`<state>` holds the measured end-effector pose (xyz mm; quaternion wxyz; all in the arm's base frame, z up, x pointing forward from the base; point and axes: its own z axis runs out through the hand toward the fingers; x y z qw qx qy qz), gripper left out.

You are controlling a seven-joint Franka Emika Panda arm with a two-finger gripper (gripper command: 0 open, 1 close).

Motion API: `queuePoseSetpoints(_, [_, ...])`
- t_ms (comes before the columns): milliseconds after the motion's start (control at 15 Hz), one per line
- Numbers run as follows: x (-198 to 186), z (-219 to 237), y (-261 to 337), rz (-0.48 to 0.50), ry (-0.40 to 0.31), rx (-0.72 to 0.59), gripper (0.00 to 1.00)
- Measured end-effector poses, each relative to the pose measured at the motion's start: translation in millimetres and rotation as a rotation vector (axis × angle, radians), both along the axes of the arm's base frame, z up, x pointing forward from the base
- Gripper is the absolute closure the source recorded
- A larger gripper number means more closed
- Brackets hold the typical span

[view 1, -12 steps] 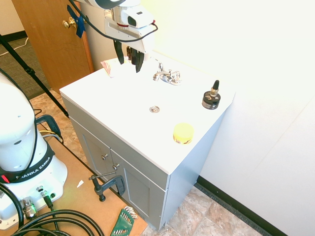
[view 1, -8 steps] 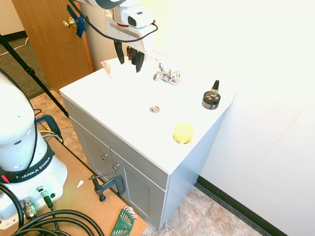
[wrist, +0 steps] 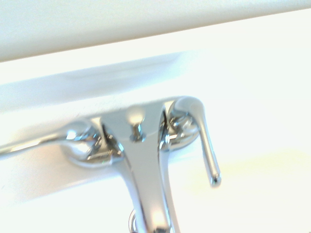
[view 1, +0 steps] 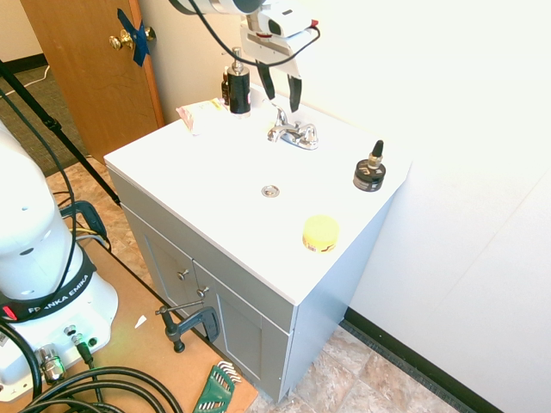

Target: Turn off the cold water

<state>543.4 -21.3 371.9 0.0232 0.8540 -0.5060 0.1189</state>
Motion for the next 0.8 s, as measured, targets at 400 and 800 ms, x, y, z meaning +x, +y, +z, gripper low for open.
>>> queuePoseSetpoints(400, [18, -50, -21, -0.039, 0.063, -0.038, 0.00])
queuePoseSetpoints(800, [28, -90, -39, -0.073, 0.054, -0.042, 0.00])
